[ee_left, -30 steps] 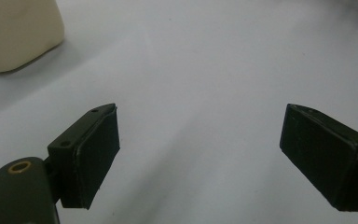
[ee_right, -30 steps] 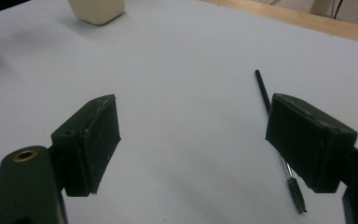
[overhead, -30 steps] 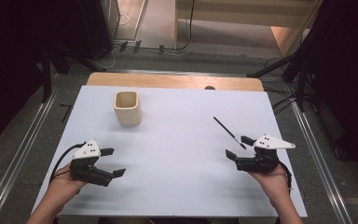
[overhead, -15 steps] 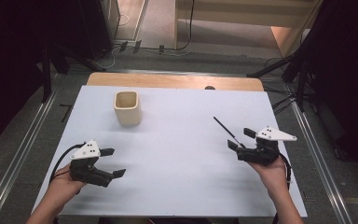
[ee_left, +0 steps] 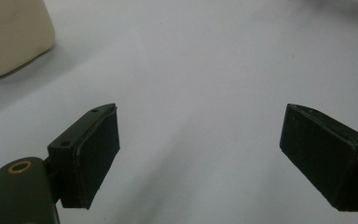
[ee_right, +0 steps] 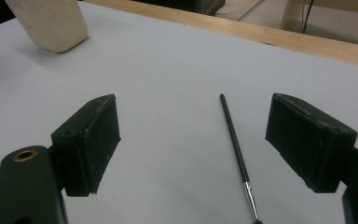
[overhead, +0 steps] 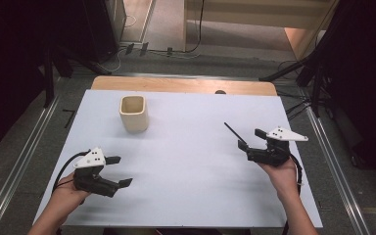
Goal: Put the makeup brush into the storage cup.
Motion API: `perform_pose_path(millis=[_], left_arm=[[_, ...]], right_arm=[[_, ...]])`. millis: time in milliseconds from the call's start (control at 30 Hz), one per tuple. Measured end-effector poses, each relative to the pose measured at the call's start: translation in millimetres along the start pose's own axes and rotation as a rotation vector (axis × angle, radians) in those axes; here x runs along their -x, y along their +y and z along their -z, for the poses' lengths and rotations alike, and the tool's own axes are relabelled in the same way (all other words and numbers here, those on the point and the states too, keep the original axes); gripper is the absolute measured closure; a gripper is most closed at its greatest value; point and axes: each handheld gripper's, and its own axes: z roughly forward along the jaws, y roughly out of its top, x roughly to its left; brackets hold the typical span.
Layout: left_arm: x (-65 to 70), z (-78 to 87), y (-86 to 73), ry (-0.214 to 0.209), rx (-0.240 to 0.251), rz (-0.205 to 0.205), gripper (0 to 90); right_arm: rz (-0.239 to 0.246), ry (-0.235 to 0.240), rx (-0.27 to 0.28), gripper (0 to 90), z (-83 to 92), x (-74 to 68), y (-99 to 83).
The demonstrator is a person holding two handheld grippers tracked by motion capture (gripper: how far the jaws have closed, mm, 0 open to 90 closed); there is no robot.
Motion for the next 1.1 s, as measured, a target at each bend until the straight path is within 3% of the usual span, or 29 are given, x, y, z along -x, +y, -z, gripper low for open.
perform_pose_path(millis=[233, 367, 567, 800, 967, 1100], left_arm=[[-0.7, 1.8, -2.1, 0.002, 0.004, 0.005, 12.0], [-0.6, 4.6, -2.4, 0.005, 0.013, 0.01, 12.0], [-0.5, 6.2, -2.9, 0.011, 0.018, 0.012, 12.0], [0.5, 7.1, -4.8, 0.014, 0.01, 0.013, 12.0], [0.2, 6.6, -5.4, 0.016, 0.004, 0.008, 12.0], [1.2, 6.6, -5.3, 0.014, 0.004, 0.01, 12.0]], right_arm=[[0.008, -0.012, 0.004, 18.8, -7.9, 3.6, 3.5], [-0.008, 0.005, 0.019, 19.3, -10.9, 6.2, 7.0], [0.04, -0.008, 0.01, 19.2, -19.8, 11.1, 10.4], [0.019, -0.001, 0.017, 19.0, -27.6, 21.1, 14.5], [0.014, 0.015, -0.021, 18.9, -33.0, 27.1, 19.2], [0.018, -0.001, -0.066, 18.6, -33.6, 27.2, 19.9]])
